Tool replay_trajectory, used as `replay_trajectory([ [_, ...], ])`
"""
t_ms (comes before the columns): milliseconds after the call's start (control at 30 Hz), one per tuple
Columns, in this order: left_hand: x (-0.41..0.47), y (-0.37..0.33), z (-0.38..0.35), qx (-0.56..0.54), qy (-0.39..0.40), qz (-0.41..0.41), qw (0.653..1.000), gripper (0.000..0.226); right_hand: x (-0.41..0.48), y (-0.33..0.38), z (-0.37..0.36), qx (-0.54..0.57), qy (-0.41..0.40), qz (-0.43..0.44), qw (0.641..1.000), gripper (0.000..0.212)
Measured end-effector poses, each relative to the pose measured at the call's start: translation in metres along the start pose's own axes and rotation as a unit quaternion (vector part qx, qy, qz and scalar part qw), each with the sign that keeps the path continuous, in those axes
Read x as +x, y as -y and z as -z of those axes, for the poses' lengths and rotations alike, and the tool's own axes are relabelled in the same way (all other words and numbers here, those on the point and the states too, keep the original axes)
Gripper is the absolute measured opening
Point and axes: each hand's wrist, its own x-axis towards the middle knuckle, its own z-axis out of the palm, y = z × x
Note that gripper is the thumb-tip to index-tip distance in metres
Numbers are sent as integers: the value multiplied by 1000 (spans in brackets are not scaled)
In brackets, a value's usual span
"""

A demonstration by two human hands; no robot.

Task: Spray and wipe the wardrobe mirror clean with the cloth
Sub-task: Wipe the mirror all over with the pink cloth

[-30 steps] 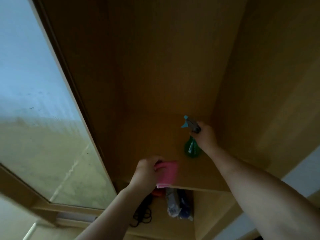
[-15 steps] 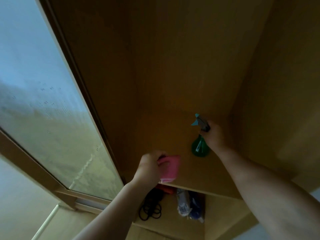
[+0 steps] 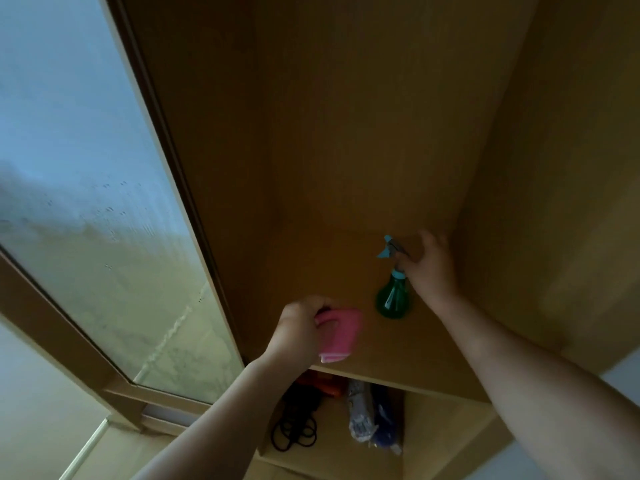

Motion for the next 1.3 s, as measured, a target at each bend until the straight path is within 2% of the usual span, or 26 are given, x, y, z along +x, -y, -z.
replay_trajectory([
  [67, -4, -15, 9, 3, -6, -37, 999, 37, -11, 19, 13, 41, -6, 27, 999, 55],
  [167, -11, -43, 26, -24, -10, -109, 994, 36, -35, 50, 33, 90, 29, 86, 992, 38],
  [267, -23, -68, 51, -53, -21, -179, 982, 30, -66, 83, 56, 113, 54, 153, 980, 40],
  [433, -52, -91, 102, -34, -55, -288, 956, 25, -110, 138, 84, 168, 114, 207, 957, 48],
  [700, -105, -67, 205, -57, -59, -312, 947, 35, -195, 237, 70, 227, 177, 258, 922, 41],
  [900, -135, -43, 267, -66, -64, -325, 941, 30, -232, 313, 39, 213, 126, 271, 930, 17],
  [1067, -157, -37, 308, -128, -92, -337, 928, 24, -234, 365, 18, 186, 85, 275, 939, 14],
  [1133, -168, -37, 321, -129, -53, -347, 927, 13, -231, 381, 14, 181, 82, 279, 939, 13],
  [1200, -176, -38, 329, -90, -23, -345, 934, 33, -227, 393, 12, 187, 83, 279, 938, 12],
  [1300, -180, -47, 339, -10, -74, -346, 935, 61, -218, 409, 15, 190, 92, 287, 934, 11],
])
